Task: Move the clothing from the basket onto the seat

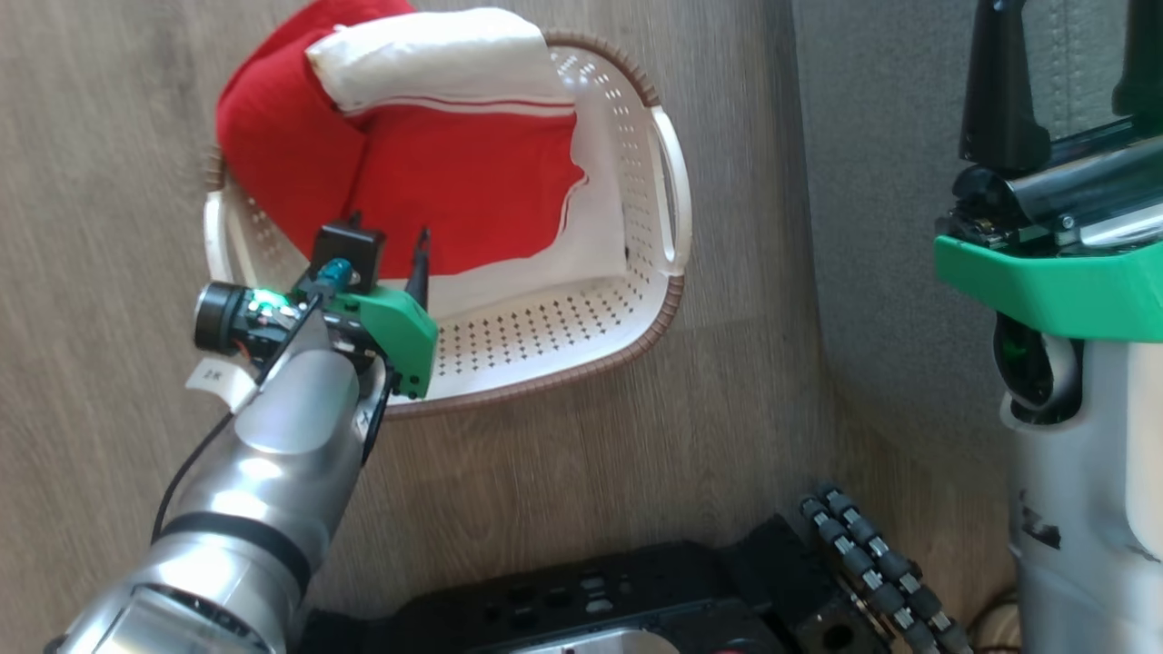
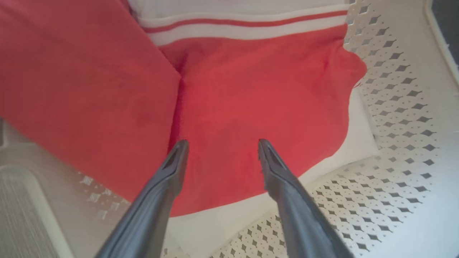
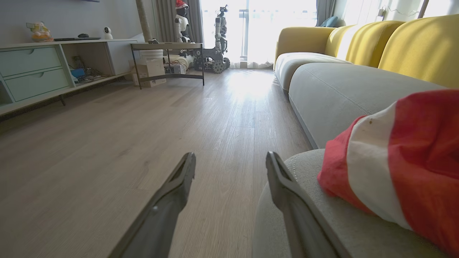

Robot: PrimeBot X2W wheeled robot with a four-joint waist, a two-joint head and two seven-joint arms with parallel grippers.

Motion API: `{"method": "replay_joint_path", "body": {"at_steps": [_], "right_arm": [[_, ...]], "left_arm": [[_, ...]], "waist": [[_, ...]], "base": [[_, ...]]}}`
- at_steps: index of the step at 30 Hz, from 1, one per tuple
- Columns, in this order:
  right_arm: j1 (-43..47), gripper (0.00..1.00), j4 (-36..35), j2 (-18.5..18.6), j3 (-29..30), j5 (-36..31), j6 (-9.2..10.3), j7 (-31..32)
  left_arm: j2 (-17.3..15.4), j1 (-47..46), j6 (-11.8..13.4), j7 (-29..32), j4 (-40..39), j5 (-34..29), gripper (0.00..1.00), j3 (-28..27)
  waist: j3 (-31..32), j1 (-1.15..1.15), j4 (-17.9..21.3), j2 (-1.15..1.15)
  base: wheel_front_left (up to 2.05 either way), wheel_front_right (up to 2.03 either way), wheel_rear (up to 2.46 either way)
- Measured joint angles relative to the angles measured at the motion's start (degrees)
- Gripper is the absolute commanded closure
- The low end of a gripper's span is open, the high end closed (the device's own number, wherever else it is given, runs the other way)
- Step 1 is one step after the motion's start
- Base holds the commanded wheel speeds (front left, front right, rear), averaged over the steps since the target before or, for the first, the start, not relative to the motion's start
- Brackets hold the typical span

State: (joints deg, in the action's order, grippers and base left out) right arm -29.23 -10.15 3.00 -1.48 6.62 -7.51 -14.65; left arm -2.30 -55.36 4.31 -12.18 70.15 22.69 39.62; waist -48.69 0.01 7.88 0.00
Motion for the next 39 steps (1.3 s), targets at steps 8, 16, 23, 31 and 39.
{"method": "replay_joint_path", "body": {"at_steps": [8, 16, 23, 31, 39], "right_arm": [[-0.98, 0.00, -3.07, 0.01, -1.25, 0.01, 0.00, 0.00], [-1.01, 0.00, -4.76, 0.01, -2.64, 0.49, 0.00, -0.07], [-1.20, 0.00, -5.57, 0.01, -2.72, 1.03, 0.00, -0.07], [-1.77, 0.00, -5.71, 0.01, -2.72, 1.54, 0.00, -0.07], [-1.77, 0.00, -5.57, 0.01, -2.65, 1.55, 0.00, -0.07]], "left_arm": [[-0.35, -3.71, 3.58, 0.03, 2.29, 0.46, 0.00, -0.08], [-0.51, -5.07, 4.28, 1.09, 3.08, 0.47, 0.00, 0.01], [-0.65, -5.10, 5.27, 3.57, 3.44, 0.47, 0.00, 0.36], [-1.20, -5.62, 5.28, 5.10, 3.77, 0.48, 0.68, 1.20], [-1.19, -5.87, 5.20, 4.93, 3.99, 0.99, 1.00, 1.92]], "waist": [[-3.40, 0.00, 1.09, 0.00], [-4.97, 0.00, 2.10, 0.00], [-5.84, 0.00, 2.92, 0.00], [-6.62, -0.01, 3.68, 0.00], [-6.16, 0.00, 3.65, 0.00]], "base": [[0.00, 0.00, 0.00], [0.00, 0.00, 0.00], [0.00, 0.00, 0.00], [0.00, 0.00, 0.00], [0.00, 0.00, 0.00]]}}
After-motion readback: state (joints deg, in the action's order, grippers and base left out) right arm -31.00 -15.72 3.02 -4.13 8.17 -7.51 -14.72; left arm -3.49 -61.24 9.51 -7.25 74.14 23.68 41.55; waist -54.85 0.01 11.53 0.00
